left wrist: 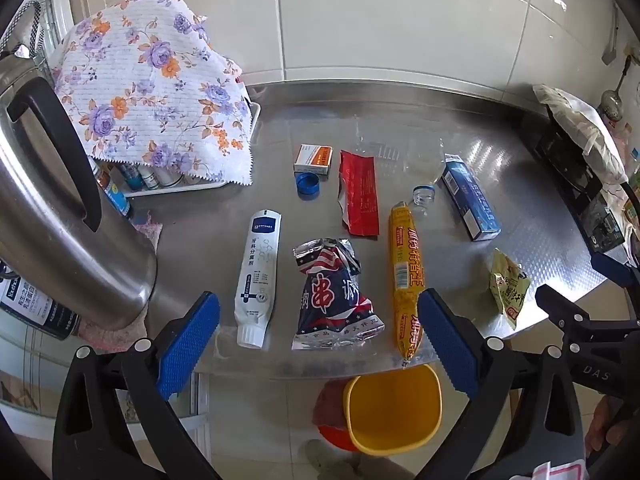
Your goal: Collect trash
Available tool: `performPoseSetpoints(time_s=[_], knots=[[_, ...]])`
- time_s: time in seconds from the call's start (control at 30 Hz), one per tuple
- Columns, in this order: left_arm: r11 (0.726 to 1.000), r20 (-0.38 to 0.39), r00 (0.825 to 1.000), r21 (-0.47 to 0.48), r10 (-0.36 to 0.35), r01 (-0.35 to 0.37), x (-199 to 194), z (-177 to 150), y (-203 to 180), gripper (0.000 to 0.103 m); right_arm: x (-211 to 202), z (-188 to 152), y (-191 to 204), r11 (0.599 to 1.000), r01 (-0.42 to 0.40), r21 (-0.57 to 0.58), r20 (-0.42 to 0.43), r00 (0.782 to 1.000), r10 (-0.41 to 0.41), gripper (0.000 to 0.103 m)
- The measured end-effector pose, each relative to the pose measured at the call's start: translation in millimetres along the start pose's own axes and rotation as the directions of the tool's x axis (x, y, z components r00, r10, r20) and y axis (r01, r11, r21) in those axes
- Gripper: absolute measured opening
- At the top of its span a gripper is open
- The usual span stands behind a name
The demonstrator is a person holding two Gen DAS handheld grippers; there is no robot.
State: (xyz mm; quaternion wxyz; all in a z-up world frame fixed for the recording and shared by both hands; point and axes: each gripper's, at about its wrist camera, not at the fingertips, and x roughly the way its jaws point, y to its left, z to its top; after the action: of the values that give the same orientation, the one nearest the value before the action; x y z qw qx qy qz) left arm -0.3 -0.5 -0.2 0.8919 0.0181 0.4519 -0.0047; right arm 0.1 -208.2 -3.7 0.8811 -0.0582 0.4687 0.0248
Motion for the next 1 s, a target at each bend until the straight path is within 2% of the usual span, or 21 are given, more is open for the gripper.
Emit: performPoseSetpoints(time_s=[0.17,0.43,1.0], knots=[[1.0,-0.007,1.0,0.001,-0.012,0.012,1.7,0.2,0.4,0.098,0.4,0.6,0.7,1.0,-0.001,-0.001,-0.001,1.0,0.001,0.1],[1.0,-0.005,1.0,0.01,0.016,-0.015,1.9,-0.3,-1.1,0.098,0.1,0.1,1.5,1.0,-0.004,-0.001,-0.001,1.0,0.004,0.1],[1.0,-0.006,1.0,0.004,0.016,-0.016,1.6,1.2,2.5,0.098,2.5,1.0,1.7,1.0,0.003,0.0,-0.005,1.0,-0.003,0.1]])
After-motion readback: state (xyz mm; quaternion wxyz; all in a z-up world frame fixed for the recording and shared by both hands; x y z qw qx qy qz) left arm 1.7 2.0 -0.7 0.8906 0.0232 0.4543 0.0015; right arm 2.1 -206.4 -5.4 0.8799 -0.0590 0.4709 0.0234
